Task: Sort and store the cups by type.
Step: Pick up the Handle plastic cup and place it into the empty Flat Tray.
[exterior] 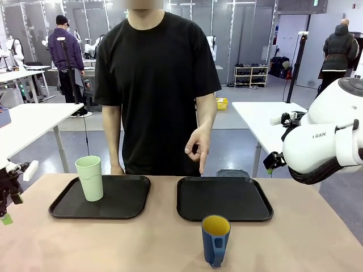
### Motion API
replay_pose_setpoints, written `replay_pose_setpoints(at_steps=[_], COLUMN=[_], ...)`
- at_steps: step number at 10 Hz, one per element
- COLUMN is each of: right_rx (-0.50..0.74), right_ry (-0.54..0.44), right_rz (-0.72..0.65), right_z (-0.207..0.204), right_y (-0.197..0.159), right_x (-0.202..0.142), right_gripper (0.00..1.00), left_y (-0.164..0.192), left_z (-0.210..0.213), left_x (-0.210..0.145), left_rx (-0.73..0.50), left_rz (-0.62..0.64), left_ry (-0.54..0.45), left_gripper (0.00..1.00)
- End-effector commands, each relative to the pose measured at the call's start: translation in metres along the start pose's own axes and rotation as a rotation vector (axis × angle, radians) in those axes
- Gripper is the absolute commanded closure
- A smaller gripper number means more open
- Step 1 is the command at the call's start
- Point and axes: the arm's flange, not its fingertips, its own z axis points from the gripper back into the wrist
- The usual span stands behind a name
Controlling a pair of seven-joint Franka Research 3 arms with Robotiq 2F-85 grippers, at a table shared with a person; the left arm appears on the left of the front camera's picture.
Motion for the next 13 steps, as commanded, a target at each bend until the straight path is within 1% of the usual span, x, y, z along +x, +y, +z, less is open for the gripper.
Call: replay_pose_setpoints(at_steps=[1,2,3,4,5,6,7,8,9,10,11,12,13], right_rx=[-0.037,-0.101,-0.031,-0.034,0.027,0.111,0.145,0.149,0.196,0.215,0.221,0.189,0.189], right_ry=[-0.013,-0.015,-0.026,0.003,0.052,0.133,0.172,0.193,0.16,0.19,0.21,0.198,0.198], right_rz=[0.125,0.266,0.388,0.585,0.721,0.85,0.98,1.06,1.133,1.176,1.184,1.127,1.127], right_z=[0.003,0.008,0.014,0.018,0.019,0.021,0.02,0.019,0.016,0.013,0.009,0.011,0.011], right_y=[0.001,0.0,0.001,0.004,0.01,0.016,0.019,0.022,0.025,0.027,0.028,0.037,0.037], right_x=[-0.003,-0.003,-0.002,-0.003,-0.004,-0.006,-0.009,-0.012,-0.014,-0.02,-0.022,-0.022,-0.022], right_gripper=[0.0,0.0,0.0,0.0,0.0,0.0,0.0,0.0,0.0,0.0,0.0,0.0,0.0], left_y=[-0.002,-0.002,-0.002,-0.002,-0.002,-0.002,-0.002,-0.002,-0.002,-0.002,-0.002,-0.002,-0.002], left_z=[0.002,0.002,0.002,0.002,0.002,0.002,0.002,0.002,0.002,0.002,0.002,0.002,0.002], left_x=[-0.001,-0.001,-0.001,-0.001,-0.001,-0.001,-0.001,-0.001,-0.001,-0.001,-0.001,-0.001,-0.001], left_rx=[0.009,0.009,0.009,0.009,0.009,0.009,0.009,0.009,0.009,0.009,0.009,0.009,0.009], left_rz=[-0.004,-0.004,-0.004,-0.004,-0.004,-0.004,-0.004,-0.004,-0.004,-0.004,-0.004,-0.004,-0.004], left_ry=[0.005,0.005,0.005,0.005,0.005,0.005,0.005,0.005,0.005,0.005,0.005,0.005,0.005], left_gripper=[0.0,0.0,0.0,0.0,0.0,0.0,0.0,0.0,0.0,0.0,0.0,0.0,0.0])
